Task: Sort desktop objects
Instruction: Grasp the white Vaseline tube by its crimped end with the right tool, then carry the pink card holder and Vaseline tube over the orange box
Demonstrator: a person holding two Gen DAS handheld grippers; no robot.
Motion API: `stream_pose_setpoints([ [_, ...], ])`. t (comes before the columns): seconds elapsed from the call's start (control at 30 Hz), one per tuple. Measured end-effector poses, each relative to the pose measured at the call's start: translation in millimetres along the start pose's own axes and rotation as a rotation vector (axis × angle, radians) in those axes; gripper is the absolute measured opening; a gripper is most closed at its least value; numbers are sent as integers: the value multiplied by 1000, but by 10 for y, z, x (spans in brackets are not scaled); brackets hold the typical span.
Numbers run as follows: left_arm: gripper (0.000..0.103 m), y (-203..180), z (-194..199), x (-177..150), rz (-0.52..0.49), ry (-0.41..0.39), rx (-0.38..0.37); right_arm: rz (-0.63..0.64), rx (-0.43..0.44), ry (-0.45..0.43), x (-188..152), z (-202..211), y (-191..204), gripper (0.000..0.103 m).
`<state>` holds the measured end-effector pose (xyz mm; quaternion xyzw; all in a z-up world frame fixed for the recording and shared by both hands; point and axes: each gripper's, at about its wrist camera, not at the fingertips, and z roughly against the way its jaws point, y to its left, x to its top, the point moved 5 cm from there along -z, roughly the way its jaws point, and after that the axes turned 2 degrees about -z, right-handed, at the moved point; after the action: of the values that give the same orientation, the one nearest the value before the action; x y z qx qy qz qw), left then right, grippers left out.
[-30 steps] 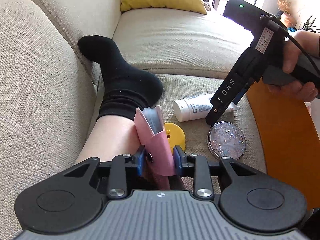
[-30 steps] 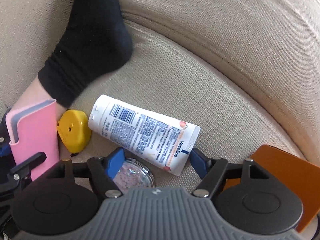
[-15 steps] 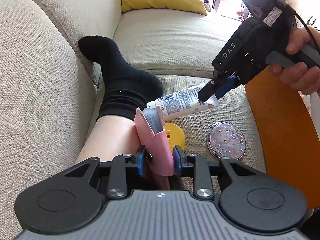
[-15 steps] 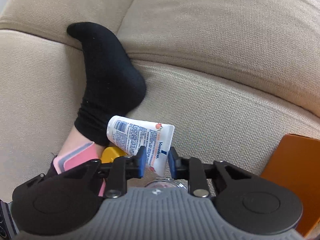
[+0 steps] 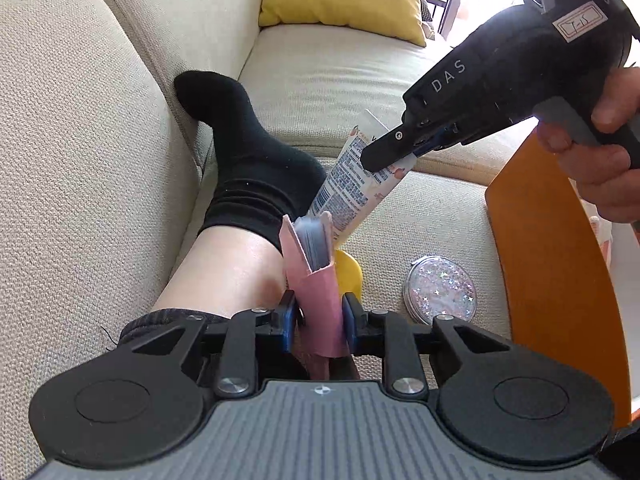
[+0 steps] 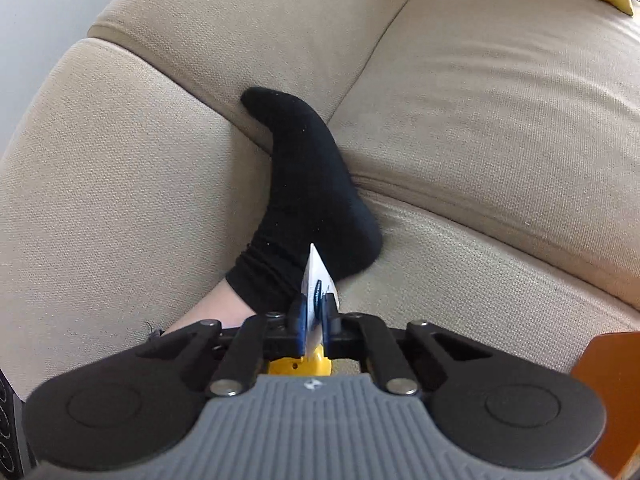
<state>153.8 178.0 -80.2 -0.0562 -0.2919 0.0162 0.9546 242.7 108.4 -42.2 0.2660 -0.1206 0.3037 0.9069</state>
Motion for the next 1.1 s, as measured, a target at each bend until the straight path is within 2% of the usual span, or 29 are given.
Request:
stream_pose_setpoints([
  [0.07,24,-31,88,-6,8,-5,-8,33,-16,-30,-56,146,64,7],
  [0.2,24,-185,381,0,-6,-34,-44,62,5,-77,-203,445,254,7],
  [0.33,24,-441,780,60,-44,-93,-74,111,5,-145,-387,1039,329,7],
  [0.47,24,-819,1122,147,-71,-140,-155,117,-18,-208,-711,1614,254,7],
  [0.6,24,-1306,1254,216,-114,-145,-261,84,-73,-270,-1080,2107,-28,6],
  [0.73,24,-1829,1071,232,-173,-95,-330,19,-153,-271,-1459,2350,-397,6],
  [0.87,24,-2229,751,166,-210,-22,-353,-60,-214,-234,-1821,2334,-801,6],
  [0.97,24,-2443,381,110,-232,48,-316,-114,-229,-206,-2010,2217,-1070,6],
  [1.1,24,-2543,-9,-7,-236,117,-229,-156,-212,-200,-2117,2049,-1272,6],
])
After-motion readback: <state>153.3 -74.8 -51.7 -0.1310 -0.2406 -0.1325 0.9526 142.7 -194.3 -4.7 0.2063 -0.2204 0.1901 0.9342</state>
